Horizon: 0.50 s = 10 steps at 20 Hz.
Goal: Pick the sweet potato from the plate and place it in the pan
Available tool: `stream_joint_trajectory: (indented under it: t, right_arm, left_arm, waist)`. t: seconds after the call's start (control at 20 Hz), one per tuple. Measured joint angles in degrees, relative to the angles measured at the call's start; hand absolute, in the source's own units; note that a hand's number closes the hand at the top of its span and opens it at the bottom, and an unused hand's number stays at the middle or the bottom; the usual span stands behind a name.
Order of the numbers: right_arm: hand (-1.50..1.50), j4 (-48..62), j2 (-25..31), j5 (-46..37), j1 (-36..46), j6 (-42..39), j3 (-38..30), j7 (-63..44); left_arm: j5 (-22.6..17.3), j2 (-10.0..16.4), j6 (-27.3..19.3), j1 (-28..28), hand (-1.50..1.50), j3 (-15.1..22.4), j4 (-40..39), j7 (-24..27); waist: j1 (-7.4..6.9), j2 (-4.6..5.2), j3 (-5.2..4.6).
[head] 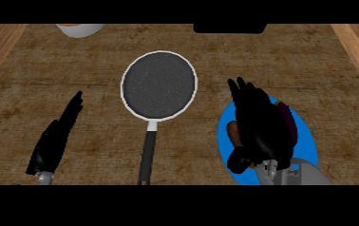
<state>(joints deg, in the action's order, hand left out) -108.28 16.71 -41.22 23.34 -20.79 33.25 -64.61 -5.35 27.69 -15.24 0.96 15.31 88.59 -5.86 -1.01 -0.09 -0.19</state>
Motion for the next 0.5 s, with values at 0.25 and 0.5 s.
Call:
stream_joint_trajectory:
  t: [0.25,0.5]
  right_arm:
    - [-1.50,7.45,-4.67,-0.55,2.85,-2.66,0.25,-0.97]
    - [-1.50,13.95,-6.80,-1.02,3.10,-5.79,-0.11,-1.34]
  left_arm:
    - [-0.25,0.14,0.50,-0.14,0.00,-0.80,-0.01,-0.25]
    - [0.34,-0.57,0.07,0.68,0.00,-0.45,0.18,0.08]
  waist:
    - [-0.03,0.02,-0.01]
    - [0.25,-0.06,-0.02]
